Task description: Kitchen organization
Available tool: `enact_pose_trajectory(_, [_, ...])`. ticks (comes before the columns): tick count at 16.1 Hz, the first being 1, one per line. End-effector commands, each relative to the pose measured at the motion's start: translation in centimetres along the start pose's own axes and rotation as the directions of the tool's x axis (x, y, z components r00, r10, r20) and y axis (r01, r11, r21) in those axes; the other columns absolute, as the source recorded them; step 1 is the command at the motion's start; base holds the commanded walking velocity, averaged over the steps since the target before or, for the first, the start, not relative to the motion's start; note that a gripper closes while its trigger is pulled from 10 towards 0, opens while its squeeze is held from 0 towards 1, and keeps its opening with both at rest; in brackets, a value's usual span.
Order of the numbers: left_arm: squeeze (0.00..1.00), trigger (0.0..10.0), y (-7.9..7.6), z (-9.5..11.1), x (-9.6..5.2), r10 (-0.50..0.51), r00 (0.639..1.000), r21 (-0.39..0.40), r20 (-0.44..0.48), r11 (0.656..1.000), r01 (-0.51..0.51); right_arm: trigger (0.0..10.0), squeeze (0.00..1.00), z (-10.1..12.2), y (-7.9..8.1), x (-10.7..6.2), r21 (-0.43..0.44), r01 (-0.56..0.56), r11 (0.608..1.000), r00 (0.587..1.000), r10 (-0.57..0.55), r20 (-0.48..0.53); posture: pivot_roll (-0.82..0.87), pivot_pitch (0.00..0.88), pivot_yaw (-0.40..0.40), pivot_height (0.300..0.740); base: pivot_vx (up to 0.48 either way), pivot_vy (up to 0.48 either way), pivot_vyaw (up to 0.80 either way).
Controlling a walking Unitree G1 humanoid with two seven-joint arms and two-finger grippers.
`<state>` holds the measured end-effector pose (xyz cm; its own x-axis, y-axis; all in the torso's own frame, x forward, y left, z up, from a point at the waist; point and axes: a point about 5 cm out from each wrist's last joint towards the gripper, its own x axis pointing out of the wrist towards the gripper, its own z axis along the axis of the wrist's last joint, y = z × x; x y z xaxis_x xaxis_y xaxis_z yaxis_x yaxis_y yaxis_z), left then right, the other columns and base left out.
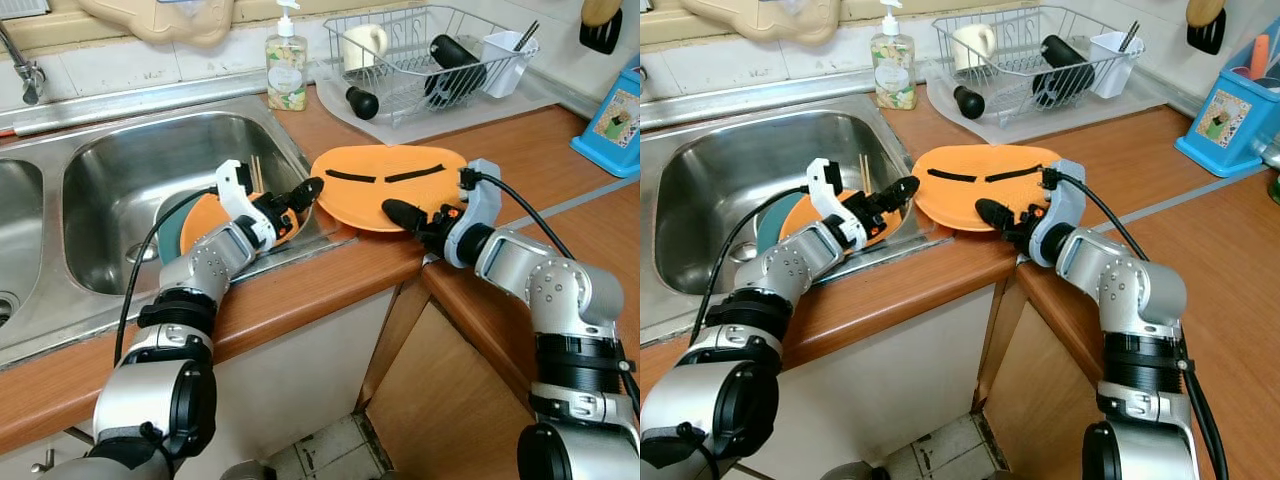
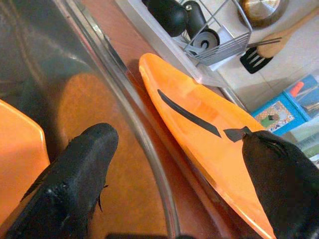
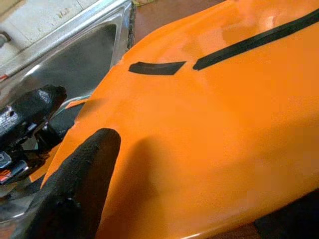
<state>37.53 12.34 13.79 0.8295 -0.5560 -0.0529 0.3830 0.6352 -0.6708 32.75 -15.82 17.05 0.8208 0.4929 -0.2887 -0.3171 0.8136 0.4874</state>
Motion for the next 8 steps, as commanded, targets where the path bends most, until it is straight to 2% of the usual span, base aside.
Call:
enact_pose_trajectory(1, [0.0, 10.0, 0.2, 0.2, -0.1, 0.001, 1.0, 0.006, -0.002, 1.0, -0.001, 0.0, 0.0, 0.6, 0.7, -0.5, -0.005, -0.038, 0.999, 0.999, 0.039, 0.032, -0.17, 0.0, 0.038, 0.74, 0.0, 0.0, 0.0])
enact_pose_trajectory(5, [0.0, 10.0, 0.4, 0.7, -0.6, 0.005, 1.0, 0.017, 0.01, 1.0, -0.005, 0.1, 0.0, 0.8, 0.9, -1.2, 0.004, -0.034, 0.999, 0.998, 0.034, 0.051, -0.17, 0.0, 0.032, 0.74, 0.0, 0.0, 0.0])
enact_pose_trajectory(6, [0.0, 10.0, 0.4, 0.7, -0.7, 0.005, 1.0, 0.024, 0.009, 1.0, -0.005, 0.6, 0.0, 0.8, 0.9, -1.4, 0.009, -0.031, 0.999, 0.998, 0.03, 0.054, -0.17, 0.0, 0.031, 0.74, 0.0, 0.0, 0.0])
enact_pose_trajectory(8, [0.0, 10.0, 0.3, 0.8, -1.1, 0.007, 1.0, 0.045, 0.002, 0.999, -0.007, 0.9, 0.0, 0.6, 0.9, -1.9, 0.022, -0.016, 1.0, 0.999, 0.015, 0.051, -0.16, 0.0, 0.023, 0.74, 0.0, 0.0, 0.0])
